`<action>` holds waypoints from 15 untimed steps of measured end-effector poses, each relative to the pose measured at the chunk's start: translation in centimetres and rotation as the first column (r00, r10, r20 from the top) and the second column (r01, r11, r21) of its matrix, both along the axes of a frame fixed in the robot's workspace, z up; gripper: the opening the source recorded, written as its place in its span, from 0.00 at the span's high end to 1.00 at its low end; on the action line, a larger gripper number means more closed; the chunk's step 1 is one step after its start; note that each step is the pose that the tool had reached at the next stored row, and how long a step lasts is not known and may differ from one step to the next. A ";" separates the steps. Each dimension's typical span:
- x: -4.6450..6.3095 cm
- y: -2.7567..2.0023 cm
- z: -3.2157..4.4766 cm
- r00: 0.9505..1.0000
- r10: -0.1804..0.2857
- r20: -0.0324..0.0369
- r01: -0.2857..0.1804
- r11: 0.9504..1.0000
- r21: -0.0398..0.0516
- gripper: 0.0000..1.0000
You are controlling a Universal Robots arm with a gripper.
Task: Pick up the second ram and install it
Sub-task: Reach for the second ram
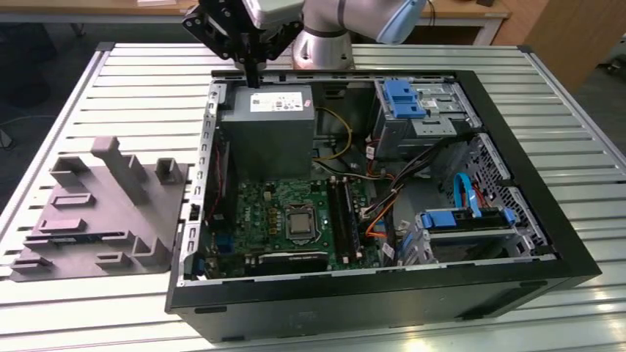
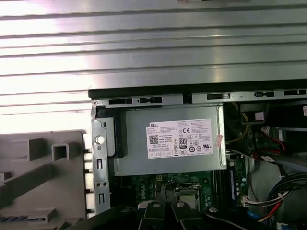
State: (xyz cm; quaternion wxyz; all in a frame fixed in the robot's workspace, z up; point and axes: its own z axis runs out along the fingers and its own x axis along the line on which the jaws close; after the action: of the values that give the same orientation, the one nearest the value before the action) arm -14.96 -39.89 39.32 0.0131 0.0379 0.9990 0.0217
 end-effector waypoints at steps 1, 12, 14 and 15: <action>-0.2 0.00 0.00 1.000 0.000 0.000 0.000 1.000 0.000 0.89; -2.4 0.00 -0.01 1.000 0.000 0.000 0.000 1.000 0.000 0.89; -2.7 0.00 -0.01 1.000 0.000 0.000 0.000 1.000 0.000 0.89; -2.8 0.00 -0.01 1.000 0.000 0.000 0.000 1.000 0.000 0.89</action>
State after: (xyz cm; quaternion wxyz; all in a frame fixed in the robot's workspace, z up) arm -17.81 -39.90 39.31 0.0130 0.0378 0.9990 0.0217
